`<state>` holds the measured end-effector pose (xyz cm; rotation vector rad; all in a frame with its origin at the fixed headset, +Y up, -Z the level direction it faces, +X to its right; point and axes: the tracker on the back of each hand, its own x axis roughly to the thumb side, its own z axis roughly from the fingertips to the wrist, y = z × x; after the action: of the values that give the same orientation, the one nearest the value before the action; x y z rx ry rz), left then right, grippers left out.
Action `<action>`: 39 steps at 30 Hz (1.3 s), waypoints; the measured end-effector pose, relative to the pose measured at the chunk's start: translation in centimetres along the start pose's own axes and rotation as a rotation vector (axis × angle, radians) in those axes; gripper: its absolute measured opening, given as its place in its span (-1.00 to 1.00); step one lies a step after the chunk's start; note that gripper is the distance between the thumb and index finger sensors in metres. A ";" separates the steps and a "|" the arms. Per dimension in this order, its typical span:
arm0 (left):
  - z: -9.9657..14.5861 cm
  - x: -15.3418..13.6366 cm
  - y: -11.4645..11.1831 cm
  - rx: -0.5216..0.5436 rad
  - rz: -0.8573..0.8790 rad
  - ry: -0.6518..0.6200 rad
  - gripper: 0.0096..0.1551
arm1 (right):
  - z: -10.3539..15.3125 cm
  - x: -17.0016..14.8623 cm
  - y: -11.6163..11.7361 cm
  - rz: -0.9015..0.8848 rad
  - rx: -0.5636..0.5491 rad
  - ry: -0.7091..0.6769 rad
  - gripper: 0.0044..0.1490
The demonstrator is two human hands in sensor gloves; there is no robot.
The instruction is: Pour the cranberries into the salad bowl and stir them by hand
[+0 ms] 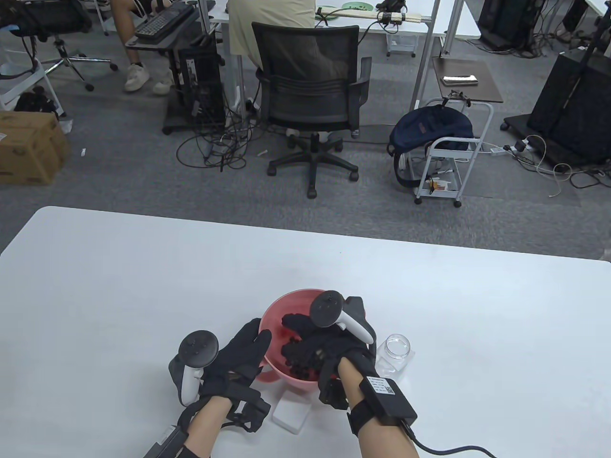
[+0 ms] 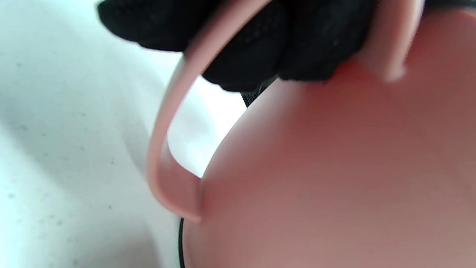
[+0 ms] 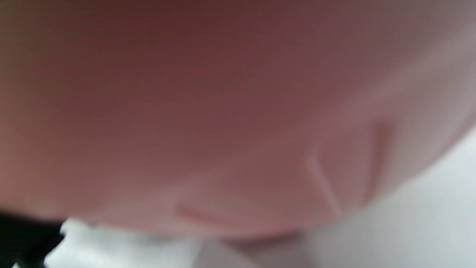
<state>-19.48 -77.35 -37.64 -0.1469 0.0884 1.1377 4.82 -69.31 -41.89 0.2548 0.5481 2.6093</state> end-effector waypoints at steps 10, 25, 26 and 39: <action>0.5 0.8 0.2 0.049 -0.112 -0.050 -0.16 | 5.3 1.7 -2.8 0.036 -0.204 -0.100 -0.03; 4.4 6.0 3.9 0.270 -0.620 -0.348 -0.16 | 14.4 -3.7 -5.2 0.096 -0.611 0.031 0.09; 4.5 6.2 4.1 0.281 -0.657 -0.359 -0.16 | 14.6 -4.2 -5.2 0.092 -0.617 0.049 0.11; 4.1 5.8 5.3 0.225 -0.955 -0.351 0.07 | 15.6 -10.2 -3.4 0.208 -0.699 0.173 0.25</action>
<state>-21.89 -69.30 -34.78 0.2026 -0.1572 0.1828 19.25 -66.16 -30.10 -0.1508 -0.3729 2.8481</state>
